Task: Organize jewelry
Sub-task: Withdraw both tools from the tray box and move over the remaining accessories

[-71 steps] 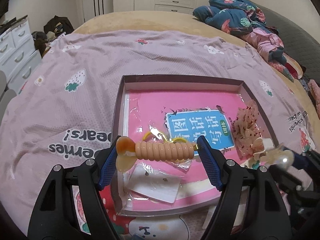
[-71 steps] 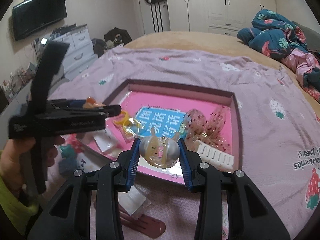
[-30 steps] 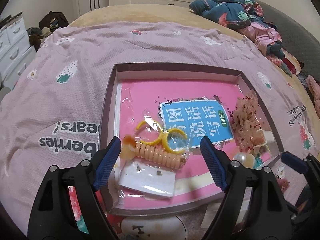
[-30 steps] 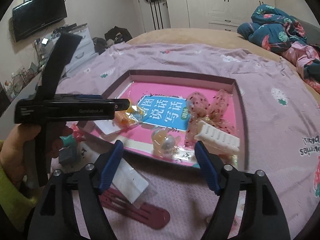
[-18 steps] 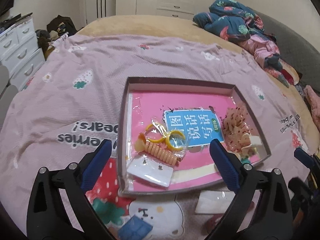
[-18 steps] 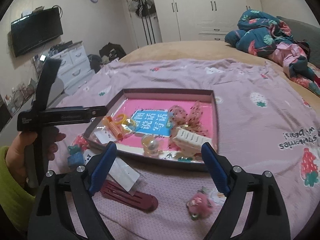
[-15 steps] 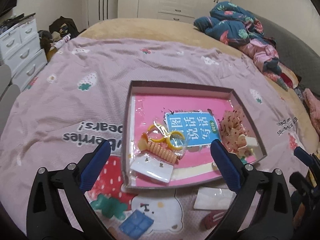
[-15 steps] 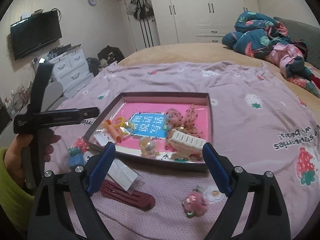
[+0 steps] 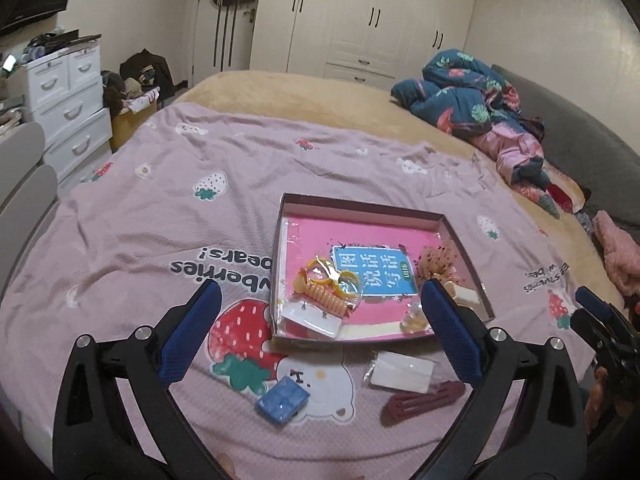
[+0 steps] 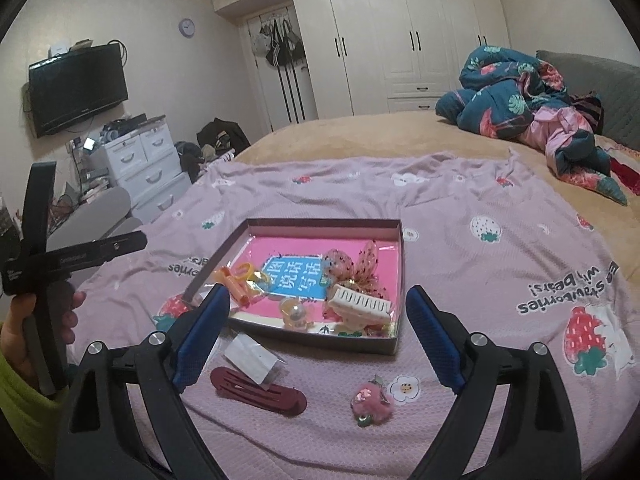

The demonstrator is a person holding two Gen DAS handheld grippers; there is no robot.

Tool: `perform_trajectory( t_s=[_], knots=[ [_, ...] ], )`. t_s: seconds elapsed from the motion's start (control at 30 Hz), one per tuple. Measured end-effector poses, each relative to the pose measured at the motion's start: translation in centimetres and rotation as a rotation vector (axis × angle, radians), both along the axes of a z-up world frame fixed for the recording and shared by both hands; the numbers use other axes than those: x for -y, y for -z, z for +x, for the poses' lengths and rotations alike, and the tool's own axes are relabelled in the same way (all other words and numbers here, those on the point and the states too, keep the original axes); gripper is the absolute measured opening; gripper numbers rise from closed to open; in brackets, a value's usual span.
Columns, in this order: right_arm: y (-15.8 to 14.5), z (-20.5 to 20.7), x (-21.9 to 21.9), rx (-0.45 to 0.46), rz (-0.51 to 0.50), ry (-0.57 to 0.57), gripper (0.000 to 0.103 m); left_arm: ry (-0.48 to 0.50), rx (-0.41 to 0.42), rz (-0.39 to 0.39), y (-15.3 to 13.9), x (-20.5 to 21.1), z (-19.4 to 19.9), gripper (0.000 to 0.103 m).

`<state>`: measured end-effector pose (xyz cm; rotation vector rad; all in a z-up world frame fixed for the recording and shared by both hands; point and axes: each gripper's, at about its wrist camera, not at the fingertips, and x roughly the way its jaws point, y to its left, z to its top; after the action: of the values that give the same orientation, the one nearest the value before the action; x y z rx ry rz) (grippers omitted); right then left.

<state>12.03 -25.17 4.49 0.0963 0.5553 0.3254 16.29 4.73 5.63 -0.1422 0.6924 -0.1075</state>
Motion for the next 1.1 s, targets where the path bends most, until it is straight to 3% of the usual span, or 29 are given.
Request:
perform_trajectory(
  t_s=[0.63,1.1],
  knots=[
    [-2.4,-4.5,0.0,0.089,-0.033,-0.029,0.090,0.022,0.043,0.043,-0.8,1.1,-6.1,0.093],
    [-1.4,-6.2,0.3,0.060,-0.061,-0.041,0.091,0.035,0.030,0.046,0.5,2.4,-7.9,0.093]
  ],
)
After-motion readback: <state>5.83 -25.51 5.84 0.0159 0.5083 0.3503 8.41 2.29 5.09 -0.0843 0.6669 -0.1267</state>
